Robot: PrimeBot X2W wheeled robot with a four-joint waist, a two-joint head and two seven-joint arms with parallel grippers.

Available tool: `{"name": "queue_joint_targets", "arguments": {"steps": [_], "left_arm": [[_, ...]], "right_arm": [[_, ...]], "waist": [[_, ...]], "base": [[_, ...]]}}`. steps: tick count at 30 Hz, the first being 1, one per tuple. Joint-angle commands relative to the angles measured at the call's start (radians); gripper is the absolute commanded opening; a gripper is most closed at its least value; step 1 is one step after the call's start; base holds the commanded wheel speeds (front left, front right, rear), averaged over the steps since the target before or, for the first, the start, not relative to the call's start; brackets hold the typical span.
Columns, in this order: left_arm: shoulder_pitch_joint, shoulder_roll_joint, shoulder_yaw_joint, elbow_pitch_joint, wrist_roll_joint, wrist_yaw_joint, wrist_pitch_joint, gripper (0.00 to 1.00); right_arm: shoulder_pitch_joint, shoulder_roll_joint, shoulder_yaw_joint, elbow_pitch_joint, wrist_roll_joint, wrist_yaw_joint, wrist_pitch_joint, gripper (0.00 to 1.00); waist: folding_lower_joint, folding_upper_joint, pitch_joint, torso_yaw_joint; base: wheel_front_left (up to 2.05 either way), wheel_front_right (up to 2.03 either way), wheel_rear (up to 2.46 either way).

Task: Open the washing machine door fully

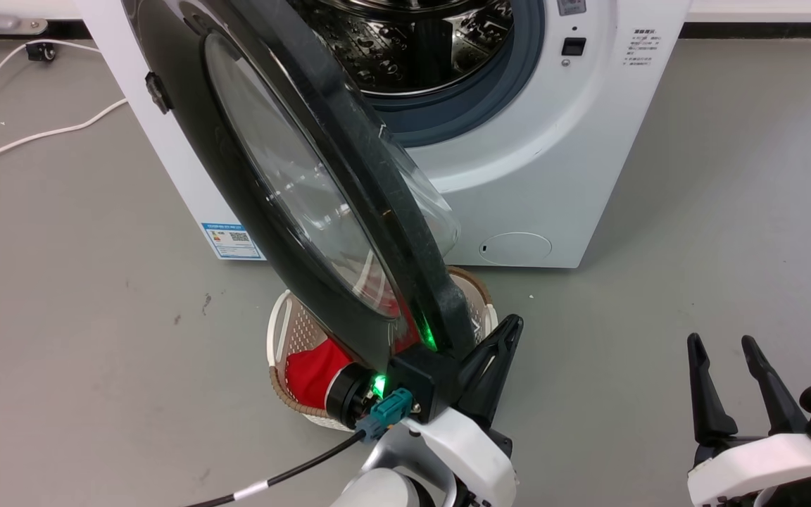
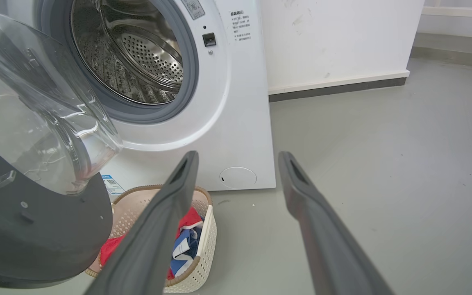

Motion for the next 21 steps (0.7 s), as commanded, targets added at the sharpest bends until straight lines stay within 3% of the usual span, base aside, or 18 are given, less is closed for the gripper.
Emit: {"name": "queue_joint_targets", "arguments": {"steps": [1,8,21], "left_arm": [[0.008,0.012,0.012,0.0,-0.004,0.011,-0.007,0.0],[0.045,0.054,0.02,-0.04,0.002,0.033,-0.008,0.0],[0.163,0.125,0.008,-0.243,0.017,0.091,0.031,0.0]], "right_arm": [[-0.014,0.001,-0.003,0.001,0.002,0.0,0.0,1.0],[-0.013,0.001,-0.014,-0.005,-0.004,0.0,0.009,1.0],[0.002,0.001,-0.051,-0.015,-0.008,0.0,0.041,1.0]], "waist": [[0.0,-0.0001,0.001,0.003],[0.0,-0.0001,-0.001,0.029],[0.0,-0.0001,-0.032,0.128]], "base": [[0.0,0.0,0.0],[0.0,0.0,0.0],[0.0,0.0,0.0]]}}
